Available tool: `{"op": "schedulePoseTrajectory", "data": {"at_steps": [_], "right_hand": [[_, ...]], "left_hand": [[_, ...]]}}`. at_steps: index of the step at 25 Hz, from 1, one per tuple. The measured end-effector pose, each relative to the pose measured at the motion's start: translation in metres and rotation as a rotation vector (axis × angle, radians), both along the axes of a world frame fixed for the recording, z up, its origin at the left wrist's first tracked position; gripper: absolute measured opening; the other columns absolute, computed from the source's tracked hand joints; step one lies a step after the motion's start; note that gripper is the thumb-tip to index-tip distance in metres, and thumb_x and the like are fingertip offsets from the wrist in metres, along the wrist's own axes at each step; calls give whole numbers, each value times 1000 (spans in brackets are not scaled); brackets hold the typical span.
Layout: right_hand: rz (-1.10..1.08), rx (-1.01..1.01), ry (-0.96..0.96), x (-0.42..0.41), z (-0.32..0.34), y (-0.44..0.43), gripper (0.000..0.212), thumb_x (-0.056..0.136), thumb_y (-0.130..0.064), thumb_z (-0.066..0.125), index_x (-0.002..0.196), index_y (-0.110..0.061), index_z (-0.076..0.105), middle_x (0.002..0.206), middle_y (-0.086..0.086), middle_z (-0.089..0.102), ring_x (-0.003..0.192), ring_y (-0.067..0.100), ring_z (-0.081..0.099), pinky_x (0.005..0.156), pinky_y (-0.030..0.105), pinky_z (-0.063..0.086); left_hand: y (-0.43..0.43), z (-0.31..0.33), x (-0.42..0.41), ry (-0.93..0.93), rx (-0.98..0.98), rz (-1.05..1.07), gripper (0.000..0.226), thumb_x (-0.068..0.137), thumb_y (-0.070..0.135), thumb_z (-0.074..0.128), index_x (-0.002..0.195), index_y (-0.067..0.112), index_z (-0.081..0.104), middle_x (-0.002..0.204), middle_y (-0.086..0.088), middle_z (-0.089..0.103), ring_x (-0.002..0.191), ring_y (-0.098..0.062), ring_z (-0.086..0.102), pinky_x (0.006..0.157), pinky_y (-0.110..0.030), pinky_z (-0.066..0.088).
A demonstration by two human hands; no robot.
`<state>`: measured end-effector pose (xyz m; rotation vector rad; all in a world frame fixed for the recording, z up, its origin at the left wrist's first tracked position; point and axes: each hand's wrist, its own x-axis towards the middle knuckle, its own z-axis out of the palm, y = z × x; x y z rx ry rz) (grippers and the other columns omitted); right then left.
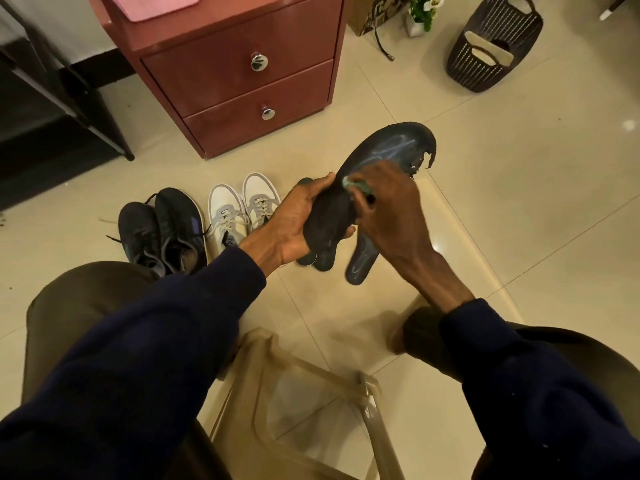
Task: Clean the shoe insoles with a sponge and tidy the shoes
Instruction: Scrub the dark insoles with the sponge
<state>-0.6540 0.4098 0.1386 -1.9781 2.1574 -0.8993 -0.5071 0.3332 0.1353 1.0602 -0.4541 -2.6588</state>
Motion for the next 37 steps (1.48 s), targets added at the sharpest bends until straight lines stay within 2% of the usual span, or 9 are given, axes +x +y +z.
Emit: {"op": "schedulePoseTrajectory", "data": {"at_steps": [3, 7, 10, 14, 18, 23, 27, 34, 37], "right_hand": [[-133, 13, -77, -4, 0, 0, 18, 90, -7, 73, 108, -6, 76, 106, 12, 72, 97, 26, 67, 82, 45, 57], [246, 87, -17, 47, 3, 6, 10, 88, -2, 68, 94, -4, 76, 93, 11, 69, 86, 27, 63, 72, 47, 53], [57, 18, -65, 11, 4, -4, 15, 84, -3, 77, 99, -5, 78, 95, 11, 73, 88, 26, 66, 73, 46, 56], [122, 73, -219, 49, 9, 11, 17, 81, -1, 81, 97, -5, 79, 94, 9, 72, 87, 22, 66, 76, 27, 54], [9, 68, -143, 28, 1, 4, 15, 81, -3, 81, 95, -3, 77, 93, 12, 72, 85, 24, 65, 78, 37, 57], [155, 92, -232, 50, 1, 14, 20, 79, -9, 85, 97, -4, 77, 93, 10, 73, 83, 17, 65, 75, 25, 53], [-48, 46, -188, 27, 0, 6, 21, 82, -8, 82, 101, -2, 76, 97, 13, 73, 89, 24, 68, 82, 33, 58], [22, -12, -133, 26, 1, 2, 18, 82, -3, 81, 99, 1, 76, 97, 17, 73, 90, 29, 69, 81, 40, 60], [126, -1, -152, 53, 0, 18, 20, 82, -1, 80, 101, 2, 75, 99, 15, 71, 92, 24, 67, 84, 25, 55]], "left_hand": [[2, 0, -2, -13, 1, -3, 45, 103, 39, 55, 133, 6, 60, 117, -15, 64, 94, -26, 66, 78, -39, 57], [-4, 0, 5, -39, 28, 4, 50, 101, 46, 56, 130, 7, 65, 120, -13, 69, 108, -25, 68, 95, -34, 55], [-6, 2, 3, -7, 6, 101, 49, 106, 48, 47, 127, 8, 65, 115, -12, 70, 104, -25, 68, 94, -36, 55], [-11, 1, 4, 73, 32, 177, 64, 106, 56, 37, 144, 7, 53, 145, -16, 58, 135, -30, 54, 119, -42, 37], [-19, 1, 11, 205, 38, 235, 66, 109, 53, 30, 153, 5, 41, 154, -18, 48, 142, -33, 47, 122, -45, 32], [-20, 0, 11, 236, 65, 263, 65, 109, 52, 31, 152, 4, 42, 155, -19, 46, 146, -35, 41, 127, -43, 22], [-19, 1, 9, 258, 29, 205, 62, 110, 50, 31, 152, 5, 42, 154, -20, 48, 135, -35, 53, 119, -45, 38], [-18, 1, 9, 236, 46, 202, 55, 110, 45, 36, 148, 7, 48, 148, -22, 53, 137, -35, 53, 117, -44, 41], [-17, 2, 9, 230, 45, 212, 58, 110, 47, 36, 150, 6, 45, 151, -22, 50, 143, -39, 44, 124, -46, 28]]}}
